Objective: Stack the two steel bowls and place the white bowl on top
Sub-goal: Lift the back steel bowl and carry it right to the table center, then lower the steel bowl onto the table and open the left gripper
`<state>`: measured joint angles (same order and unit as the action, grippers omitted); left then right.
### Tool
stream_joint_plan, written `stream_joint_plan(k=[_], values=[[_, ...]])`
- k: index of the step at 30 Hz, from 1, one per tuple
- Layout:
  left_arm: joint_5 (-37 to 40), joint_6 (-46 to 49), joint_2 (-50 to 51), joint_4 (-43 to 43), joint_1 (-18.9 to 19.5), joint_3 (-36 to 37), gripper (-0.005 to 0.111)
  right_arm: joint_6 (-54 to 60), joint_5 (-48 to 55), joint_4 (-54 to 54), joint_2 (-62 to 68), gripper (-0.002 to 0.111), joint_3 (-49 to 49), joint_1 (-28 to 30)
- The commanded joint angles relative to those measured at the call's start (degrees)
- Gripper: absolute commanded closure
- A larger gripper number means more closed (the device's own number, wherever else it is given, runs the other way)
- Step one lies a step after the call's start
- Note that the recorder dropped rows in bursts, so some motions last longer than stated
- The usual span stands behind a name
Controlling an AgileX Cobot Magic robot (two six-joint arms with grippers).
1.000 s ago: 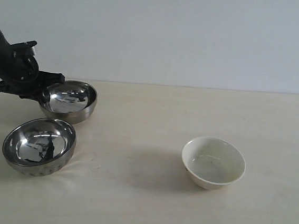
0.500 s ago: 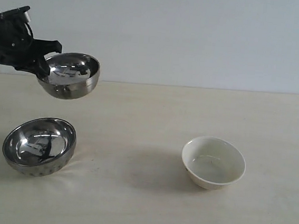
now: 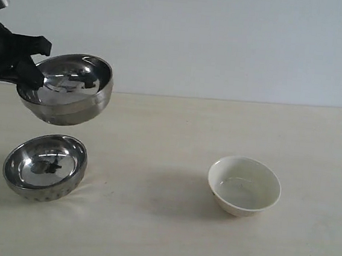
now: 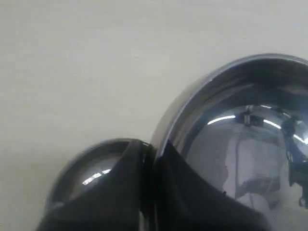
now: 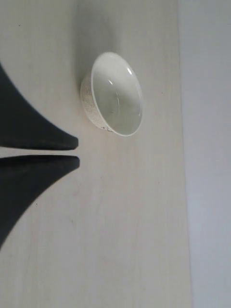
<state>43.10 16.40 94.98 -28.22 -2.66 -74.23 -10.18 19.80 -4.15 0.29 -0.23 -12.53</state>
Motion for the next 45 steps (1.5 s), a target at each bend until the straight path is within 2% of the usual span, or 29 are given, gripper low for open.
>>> stream_joint_plan(k=[1, 5, 7, 17, 24, 38, 41, 45], values=[[-1.4, 1.1, -5.9, -2.9, -5.5, 6.4, 0.103, 0.0, -0.2, -0.4, -0.3, 0.108, 0.2, 0.0], [-2.7, 1.1, -6.9, -4.3, -12.7, 11.0, 0.103, 0.0, -0.2, -0.4, -0.3, 0.108, 0.2, 0.0], [-8.7, -1.3, -6.8, -4.6, -16.5, 14.3, 0.103, 0.0, -0.2, -0.4, -0.3, 0.108, 0.2, 0.0], [-16.2, 1.1, 3.5, -11.9, -22.6, 17.9, 0.103, 0.0, -0.2, -0.4, -0.3, 0.108, 0.2, 0.0], [-18.1, 1.8, 8.7, -12.5, -22.8, 17.9, 0.103, 0.0, -0.2, -0.4, -0.3, 0.108, 0.2, 0.0], [-19.0, 2.0, 12.8, -12.5, -22.8, 17.9, 0.103, 0.0, -0.2, -0.4, -0.3, 0.108, 0.2, 0.0], [-19.0, 2.0, 12.8, -12.5, -22.8, 17.9, 0.096, 0.0, -0.2, -0.4, -0.3, 0.108, 0.2, 0.0], [-19.0, 2.0, 12.8, -12.5, -22.8, 17.9, 0.075, 0.0, -0.2, -0.4, -0.3, 0.108, 0.2, 0.0]])
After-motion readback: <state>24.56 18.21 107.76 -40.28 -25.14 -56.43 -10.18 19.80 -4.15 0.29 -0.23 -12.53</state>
